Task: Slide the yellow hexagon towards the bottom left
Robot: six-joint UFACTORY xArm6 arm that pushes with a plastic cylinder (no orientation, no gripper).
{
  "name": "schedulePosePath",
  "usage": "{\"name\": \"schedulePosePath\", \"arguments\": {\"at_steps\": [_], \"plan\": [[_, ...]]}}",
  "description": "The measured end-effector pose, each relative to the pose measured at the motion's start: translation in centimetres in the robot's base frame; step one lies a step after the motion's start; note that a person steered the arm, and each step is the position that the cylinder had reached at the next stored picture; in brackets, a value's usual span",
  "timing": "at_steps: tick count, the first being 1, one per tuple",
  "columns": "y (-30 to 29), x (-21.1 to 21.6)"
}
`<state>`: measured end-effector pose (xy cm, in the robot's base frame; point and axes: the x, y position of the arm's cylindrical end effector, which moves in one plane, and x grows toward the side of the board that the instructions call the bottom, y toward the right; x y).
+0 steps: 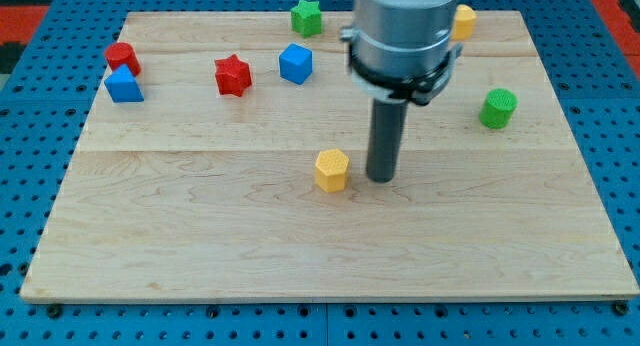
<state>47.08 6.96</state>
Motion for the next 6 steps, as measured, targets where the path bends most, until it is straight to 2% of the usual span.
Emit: {"name": "schedulePosePath", "arguments": {"at_steps": [1,2,4,5,6], "plan": [[-6.4,-1.0],[-15.2,1.2],[-9.7,-0.3],[-14.3,5.2],[-25.6,7.6]]}}
